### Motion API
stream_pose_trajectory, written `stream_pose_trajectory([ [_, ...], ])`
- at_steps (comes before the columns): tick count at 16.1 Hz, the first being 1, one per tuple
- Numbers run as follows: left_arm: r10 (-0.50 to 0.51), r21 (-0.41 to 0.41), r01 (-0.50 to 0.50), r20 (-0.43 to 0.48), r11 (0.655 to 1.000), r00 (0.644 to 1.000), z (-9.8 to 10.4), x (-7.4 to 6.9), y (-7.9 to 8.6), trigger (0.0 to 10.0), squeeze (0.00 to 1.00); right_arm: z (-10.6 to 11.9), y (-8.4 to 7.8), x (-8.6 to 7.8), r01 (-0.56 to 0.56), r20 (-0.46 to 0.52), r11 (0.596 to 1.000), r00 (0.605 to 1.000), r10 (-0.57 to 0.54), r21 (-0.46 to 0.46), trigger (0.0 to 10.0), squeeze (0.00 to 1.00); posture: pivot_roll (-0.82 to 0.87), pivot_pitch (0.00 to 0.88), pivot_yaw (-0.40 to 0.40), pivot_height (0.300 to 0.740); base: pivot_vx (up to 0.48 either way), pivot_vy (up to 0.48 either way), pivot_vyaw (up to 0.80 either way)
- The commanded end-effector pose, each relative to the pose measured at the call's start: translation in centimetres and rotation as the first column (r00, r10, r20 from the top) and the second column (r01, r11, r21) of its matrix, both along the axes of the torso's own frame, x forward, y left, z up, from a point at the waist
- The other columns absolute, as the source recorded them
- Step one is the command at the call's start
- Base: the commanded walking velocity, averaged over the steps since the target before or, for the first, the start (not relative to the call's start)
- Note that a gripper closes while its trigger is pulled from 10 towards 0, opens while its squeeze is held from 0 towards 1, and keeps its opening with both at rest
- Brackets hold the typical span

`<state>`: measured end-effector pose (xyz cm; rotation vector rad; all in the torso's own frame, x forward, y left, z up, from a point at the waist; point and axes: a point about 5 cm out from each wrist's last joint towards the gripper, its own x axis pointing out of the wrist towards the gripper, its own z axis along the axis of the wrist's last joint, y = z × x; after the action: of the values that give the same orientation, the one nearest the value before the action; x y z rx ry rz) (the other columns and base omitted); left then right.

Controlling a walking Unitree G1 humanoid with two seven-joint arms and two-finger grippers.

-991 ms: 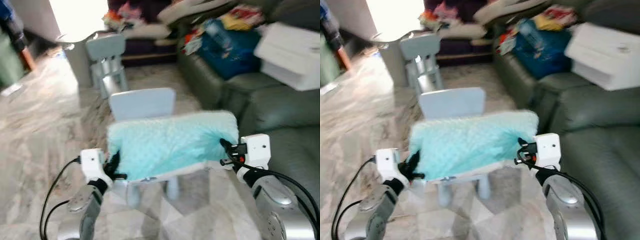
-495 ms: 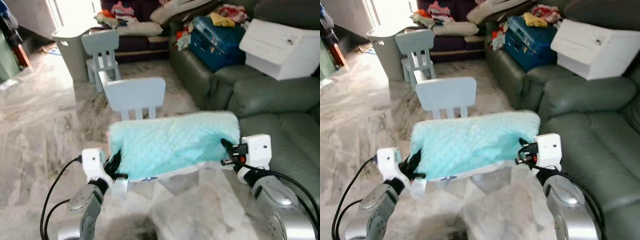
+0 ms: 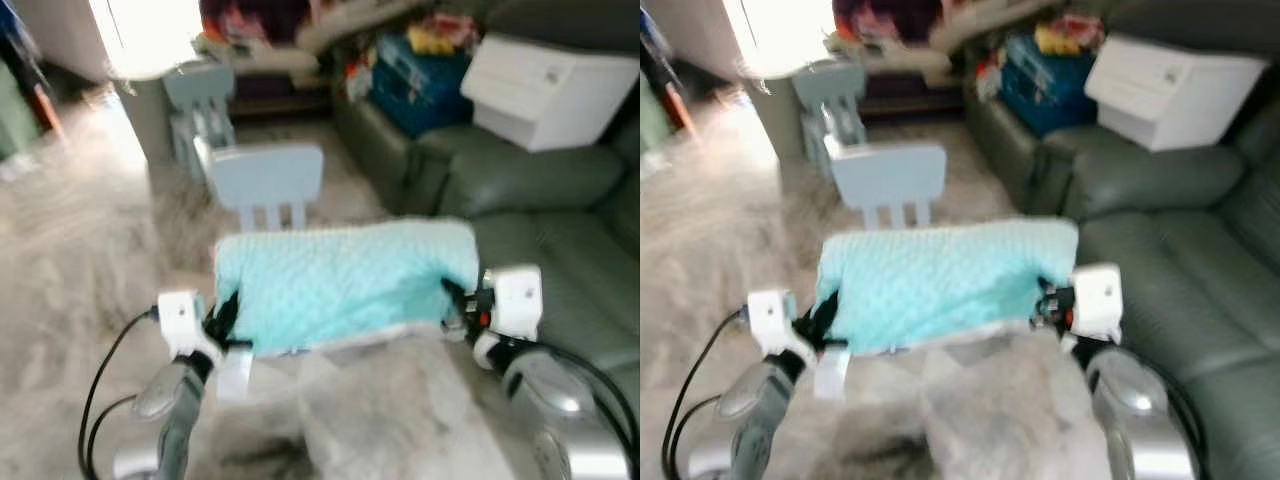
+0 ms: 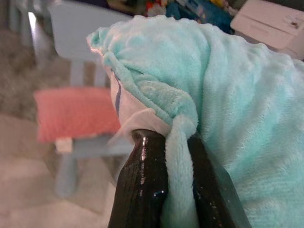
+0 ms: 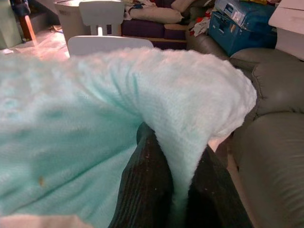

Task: Move the pillow to the sofa

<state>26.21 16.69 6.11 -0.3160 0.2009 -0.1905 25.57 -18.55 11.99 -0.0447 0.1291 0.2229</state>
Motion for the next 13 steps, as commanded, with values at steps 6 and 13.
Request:
stream_pose_trajectory([
  [6,-0.002,-0.028,0.003,0.019,1.000,1.000,0.46,0.28,0.38,10.0,0.00,0.95,0.08,0.46,-0.005,0.036,1.000,0.999,0.005,0.000,10.0,0.00,-0.20,0.000,-0.010,0.740,0.000,0.000,0.00],
  [13,-0.010,-0.042,0.011,0.019,0.999,1.000,0.47,0.09,0.26,10.0,0.00,0.87,0.22,0.41,-0.008,0.033,1.000,0.999,0.008,0.004,10.0,0.00,-0.20,0.000,-0.009,0.740,0.038,0.000,-0.44],
])
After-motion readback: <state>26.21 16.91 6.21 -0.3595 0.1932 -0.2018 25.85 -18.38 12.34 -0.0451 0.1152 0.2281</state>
